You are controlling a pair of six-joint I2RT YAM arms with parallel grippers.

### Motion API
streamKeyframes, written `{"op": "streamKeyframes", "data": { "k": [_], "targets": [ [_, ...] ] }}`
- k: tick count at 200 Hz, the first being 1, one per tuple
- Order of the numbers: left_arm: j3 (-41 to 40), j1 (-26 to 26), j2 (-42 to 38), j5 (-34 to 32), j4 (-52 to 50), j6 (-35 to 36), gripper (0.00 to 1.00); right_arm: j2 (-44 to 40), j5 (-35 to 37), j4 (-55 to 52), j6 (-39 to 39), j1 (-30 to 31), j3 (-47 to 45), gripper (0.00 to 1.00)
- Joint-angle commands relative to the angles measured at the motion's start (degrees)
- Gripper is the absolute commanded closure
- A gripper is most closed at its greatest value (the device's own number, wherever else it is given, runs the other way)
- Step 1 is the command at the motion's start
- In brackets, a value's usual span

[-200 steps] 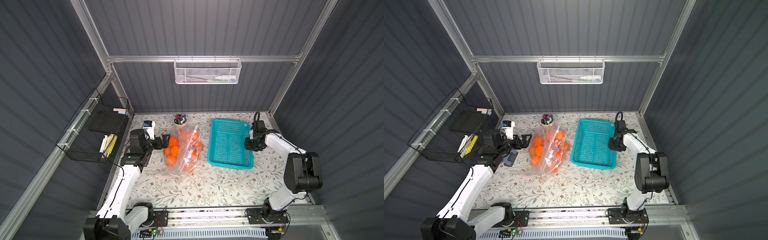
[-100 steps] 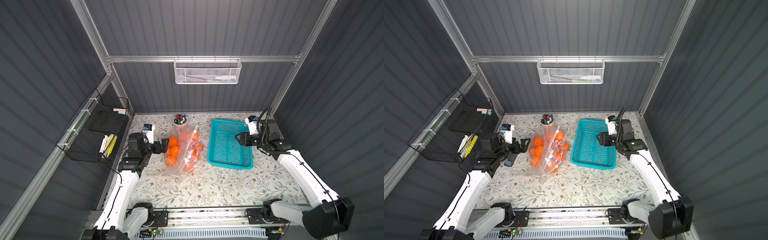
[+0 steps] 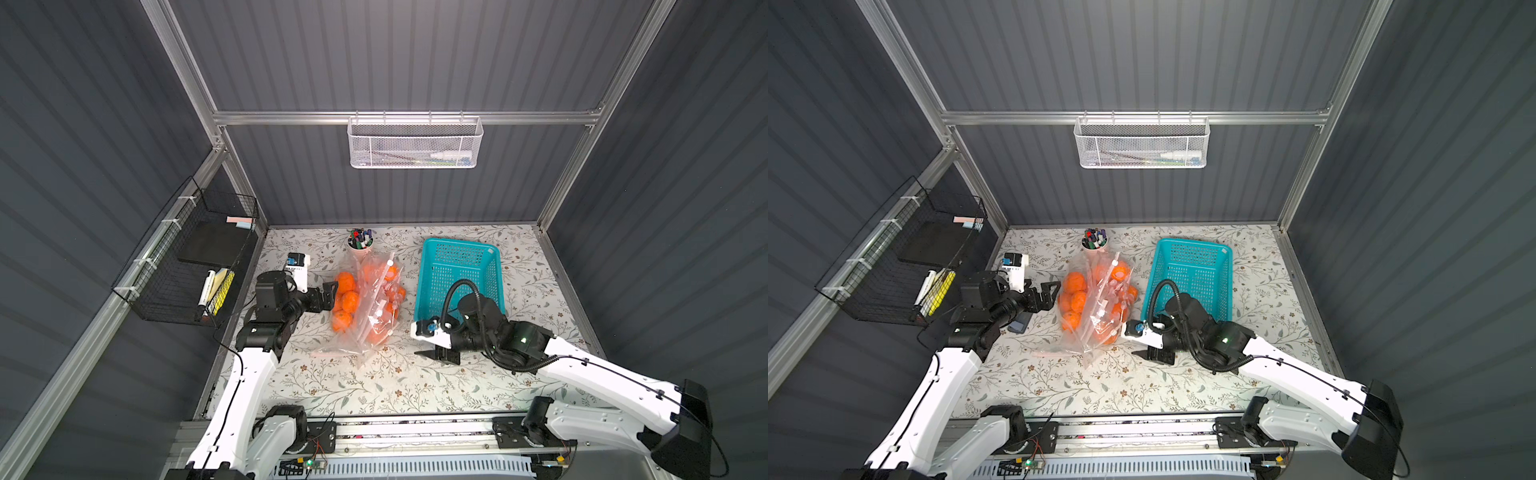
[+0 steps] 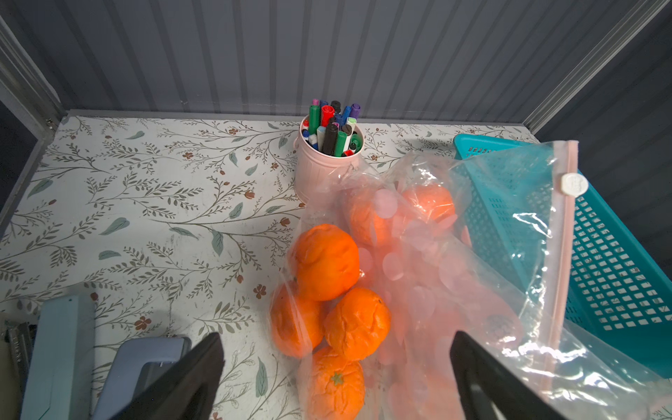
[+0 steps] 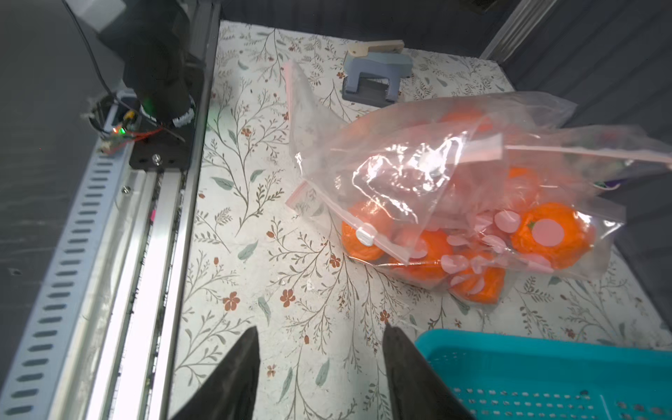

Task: Open the zip-top bag and take out the orange
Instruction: Move the basket to the center of the board, then unzip the zipper on the zipper food storage bag.

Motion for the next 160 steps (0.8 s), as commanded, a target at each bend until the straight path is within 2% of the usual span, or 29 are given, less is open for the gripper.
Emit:
{"op": "streamKeyframes", "data": {
  "k": [1,24,56,89,115,145,160],
  "targets": [
    [-0.76,-0.23,-1.41,-0.14,-0.09,1.16,0.02,2.09,11.51,8.25,-16.5,3.28,-3.93,0.45],
    [-0.9,-0.23,-1.72,-0.24,0.0,1.19,0.02,4.99,18.47,22.5,-23.33,5.74,-9.97,0.46],
    [-0.85,-0.23,-1.77,-0.55,-0.09,1.18,0.02,11.69,24.03,36.97,-29.44,6.39,-12.32,0.48],
    [-0.92,-0.23,-1.76,-1.09,-0.14,1.28,0.01,14.18,26.68,45.23,-34.44,7.5,-13.84,0.48],
    [-0.74,-0.23,-1.62,-1.15,-0.16,1.28,0.02,17.42,28.65,58.72,-39.6,7.53,-17.19,0.41],
    [-0.78,-0.23,-1.6,-1.16,-0.15,1.28,0.01,21.83,27.18,60.65,-43.15,7.66,-17.25,0.38],
    [-0.88,-0.23,-1.6,-1.2,-0.13,1.28,0.01,24.69,28.89,68.39,-44.34,7.68,-18.13,0.37]
  ]
}}
